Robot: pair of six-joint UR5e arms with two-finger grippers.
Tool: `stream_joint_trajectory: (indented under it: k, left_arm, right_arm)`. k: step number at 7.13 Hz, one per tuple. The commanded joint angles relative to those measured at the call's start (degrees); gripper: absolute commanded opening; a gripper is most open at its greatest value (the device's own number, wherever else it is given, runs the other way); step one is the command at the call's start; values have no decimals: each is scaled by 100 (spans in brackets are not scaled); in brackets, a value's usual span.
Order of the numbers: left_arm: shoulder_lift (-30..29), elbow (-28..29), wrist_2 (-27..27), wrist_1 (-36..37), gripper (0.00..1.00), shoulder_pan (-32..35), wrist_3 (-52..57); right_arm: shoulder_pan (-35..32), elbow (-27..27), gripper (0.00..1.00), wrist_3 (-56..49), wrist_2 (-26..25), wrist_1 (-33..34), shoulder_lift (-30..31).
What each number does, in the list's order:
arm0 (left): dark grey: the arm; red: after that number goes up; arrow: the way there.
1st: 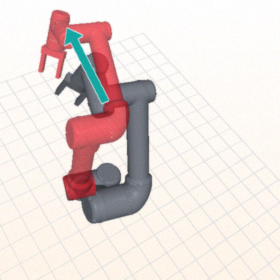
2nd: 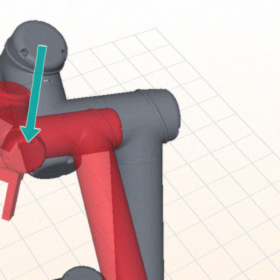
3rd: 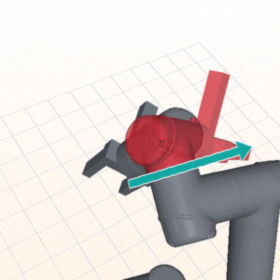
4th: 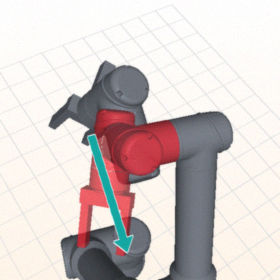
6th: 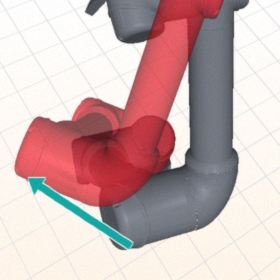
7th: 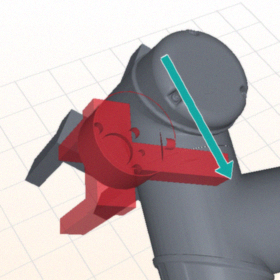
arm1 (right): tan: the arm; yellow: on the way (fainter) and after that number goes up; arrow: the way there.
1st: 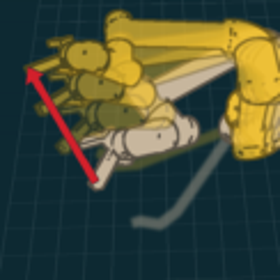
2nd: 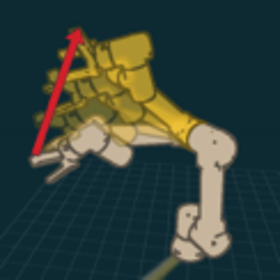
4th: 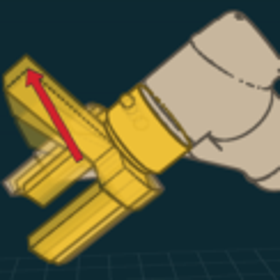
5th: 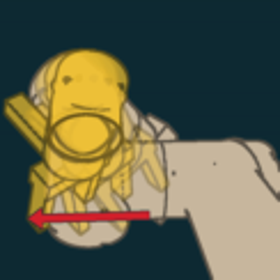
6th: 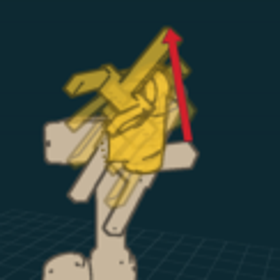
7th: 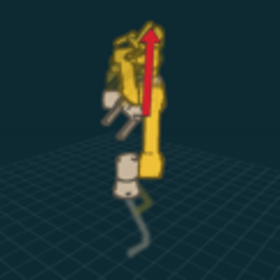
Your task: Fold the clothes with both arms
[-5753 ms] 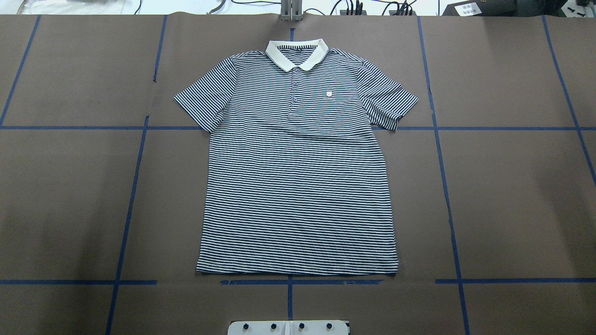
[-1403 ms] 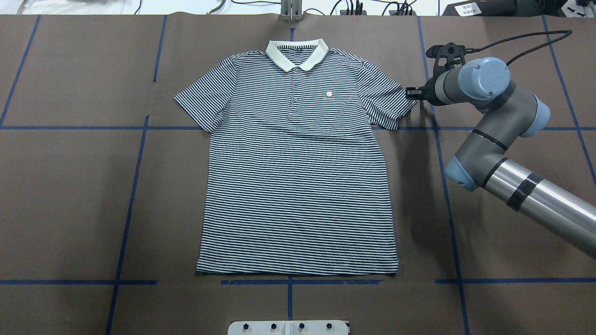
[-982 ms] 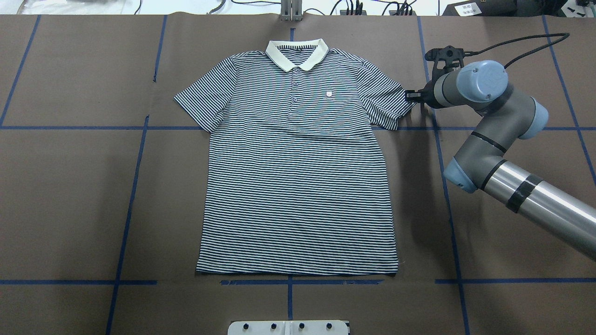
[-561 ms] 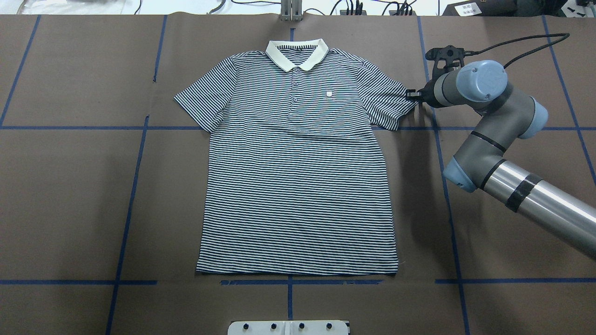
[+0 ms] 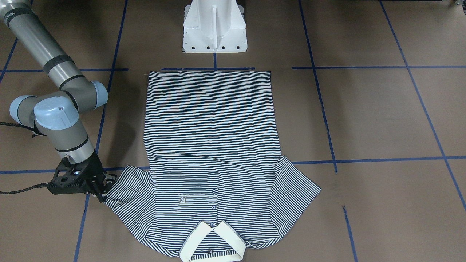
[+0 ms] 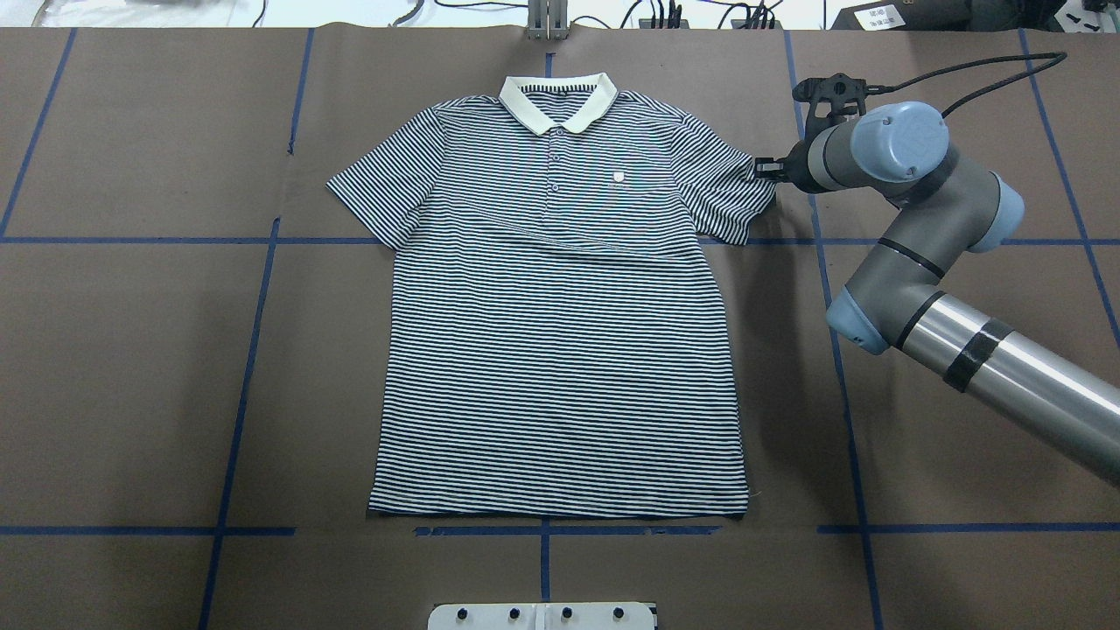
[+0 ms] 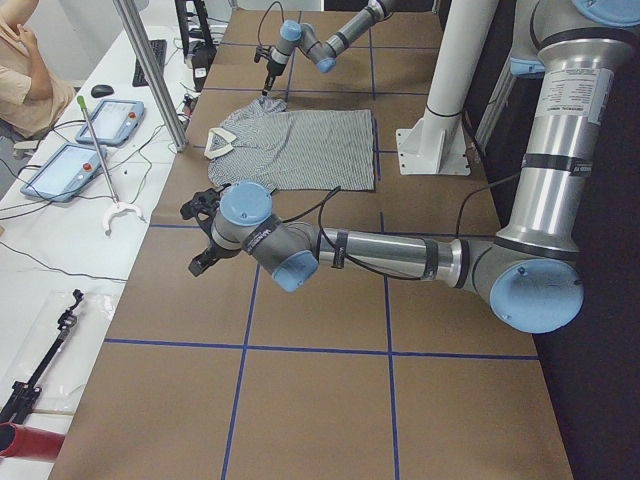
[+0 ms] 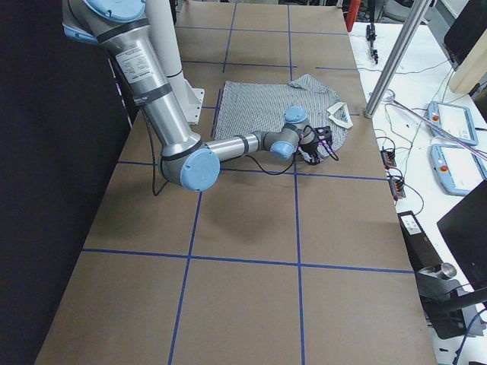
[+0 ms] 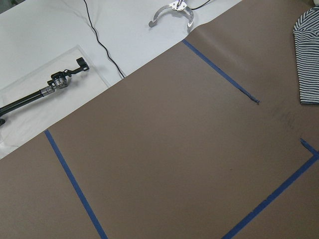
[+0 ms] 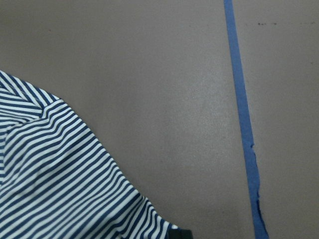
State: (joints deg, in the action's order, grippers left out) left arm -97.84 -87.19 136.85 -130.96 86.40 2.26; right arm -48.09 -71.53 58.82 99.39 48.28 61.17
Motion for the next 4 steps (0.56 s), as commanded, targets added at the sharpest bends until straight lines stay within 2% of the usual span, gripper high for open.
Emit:
stream_joint_trajectory:
  k: [1, 2, 3, 4]
  left_arm:
    - [2, 0, 0, 0, 100, 0, 2]
    - [2, 0, 0, 0, 100, 0, -7]
    - [2, 0, 0, 0, 100, 0, -7]
    - [2, 9, 0, 0, 100, 0, -7]
  right_arm:
    - [-7, -691, 0, 207, 1, 1035, -157]
    - [54, -904, 0, 617, -77, 1774, -524]
    - [324, -837, 0, 1074, -470, 2355, -1093]
    - [544, -758, 0, 1705, -778, 2605, -1534]
